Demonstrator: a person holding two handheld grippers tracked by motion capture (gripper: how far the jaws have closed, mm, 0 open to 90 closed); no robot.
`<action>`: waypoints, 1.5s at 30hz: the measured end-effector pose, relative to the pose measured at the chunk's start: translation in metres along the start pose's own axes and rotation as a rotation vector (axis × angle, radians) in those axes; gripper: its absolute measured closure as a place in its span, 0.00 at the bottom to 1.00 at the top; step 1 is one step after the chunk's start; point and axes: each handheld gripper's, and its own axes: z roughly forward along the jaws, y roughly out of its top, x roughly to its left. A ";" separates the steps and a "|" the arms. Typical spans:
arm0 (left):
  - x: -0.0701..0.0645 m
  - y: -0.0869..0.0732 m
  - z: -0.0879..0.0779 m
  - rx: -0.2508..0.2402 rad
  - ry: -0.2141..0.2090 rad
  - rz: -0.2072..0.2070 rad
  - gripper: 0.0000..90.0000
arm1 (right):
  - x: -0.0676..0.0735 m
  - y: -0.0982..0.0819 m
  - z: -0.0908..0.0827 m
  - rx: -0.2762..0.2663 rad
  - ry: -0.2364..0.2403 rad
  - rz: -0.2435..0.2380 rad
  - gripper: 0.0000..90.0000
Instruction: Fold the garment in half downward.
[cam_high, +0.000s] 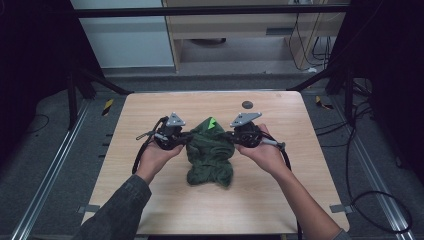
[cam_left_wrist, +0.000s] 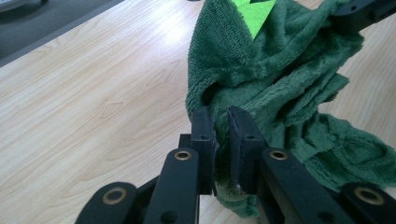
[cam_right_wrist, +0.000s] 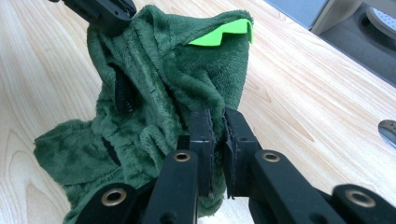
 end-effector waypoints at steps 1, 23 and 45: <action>-0.001 -0.001 0.000 0.001 -0.001 0.002 0.90 | 0.001 -0.001 0.000 0.000 0.003 0.000 0.93; -0.020 -0.016 -0.005 -0.016 -0.030 0.019 0.90 | 0.013 -0.013 -0.005 0.006 0.015 -0.028 0.92; -0.030 -0.031 -0.006 -0.024 -0.048 0.019 0.89 | 0.027 -0.023 -0.005 0.021 0.034 -0.060 0.90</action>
